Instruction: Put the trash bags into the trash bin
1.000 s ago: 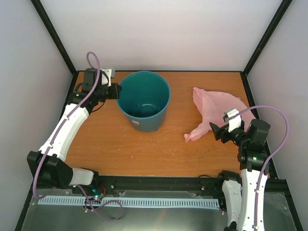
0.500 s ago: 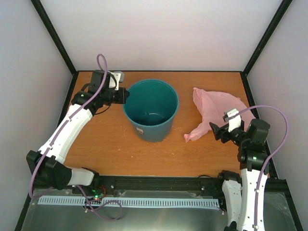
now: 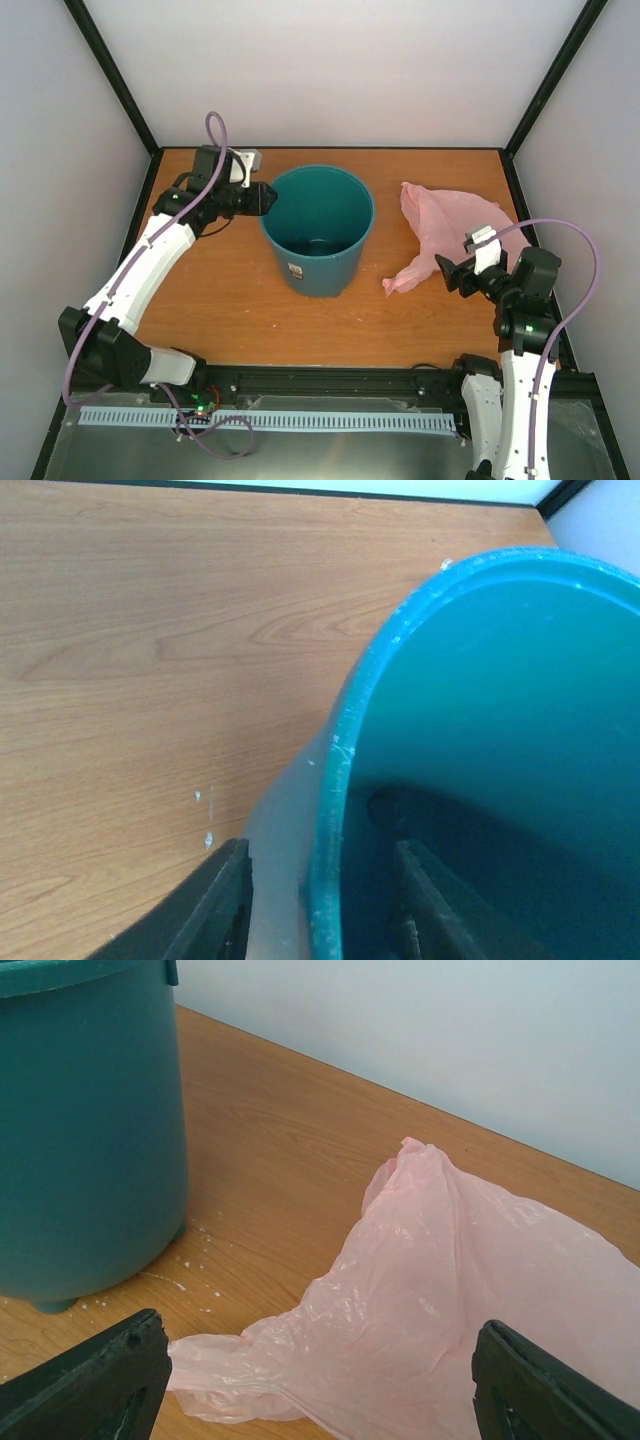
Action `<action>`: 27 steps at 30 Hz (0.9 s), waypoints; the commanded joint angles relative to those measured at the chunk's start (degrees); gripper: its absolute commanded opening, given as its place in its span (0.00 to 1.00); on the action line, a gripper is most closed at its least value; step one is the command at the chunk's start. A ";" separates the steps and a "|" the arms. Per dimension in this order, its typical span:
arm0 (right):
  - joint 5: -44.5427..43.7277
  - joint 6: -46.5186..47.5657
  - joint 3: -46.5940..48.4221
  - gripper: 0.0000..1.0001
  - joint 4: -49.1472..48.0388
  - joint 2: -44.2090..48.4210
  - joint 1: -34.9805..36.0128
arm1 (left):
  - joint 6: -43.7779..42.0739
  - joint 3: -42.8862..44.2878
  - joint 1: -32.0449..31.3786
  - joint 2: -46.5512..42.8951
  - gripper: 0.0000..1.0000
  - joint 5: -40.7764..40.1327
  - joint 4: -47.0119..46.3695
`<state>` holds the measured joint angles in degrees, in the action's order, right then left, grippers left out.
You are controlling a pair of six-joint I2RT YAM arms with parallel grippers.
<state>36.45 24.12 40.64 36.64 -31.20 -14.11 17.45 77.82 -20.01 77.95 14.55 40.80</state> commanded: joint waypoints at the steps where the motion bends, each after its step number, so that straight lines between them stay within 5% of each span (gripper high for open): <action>1: 0.20 0.13 -0.58 0.83 -0.15 0.48 0.21 | 0.83 3.10 -0.20 -1.29 0.47 -3.97 1.46; 5: 0.14 0.22 -0.65 0.83 -0.14 0.54 0.22 | 0.18 5.26 -0.20 -7.46 0.54 -4.93 -0.96; 8: 0.83 0.83 -0.90 0.86 0.00 0.42 0.22 | -1.26 6.82 -1.81 -10.74 0.52 4.89 -4.87; 16: 0.92 1.54 -0.38 0.96 0.57 -1.48 0.22 | -7.26 -1.76 -28.47 -12.56 0.56 -2.21 -13.52; 20: -3.52 4.67 3.35 0.99 5.29 -4.21 0.22 | -10.16 -9.20 -43.74 -11.07 0.58 -12.95 -16.40; 27: -10.92 16.00 6.17 0.99 14.82 -3.62 -8.16 | -9.17 -15.97 -53.19 -1.07 0.61 -19.76 -20.97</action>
<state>31.51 32.56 44.86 45.06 -36.25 -18.92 9.28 63.59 -71.26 73.10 0.89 25.39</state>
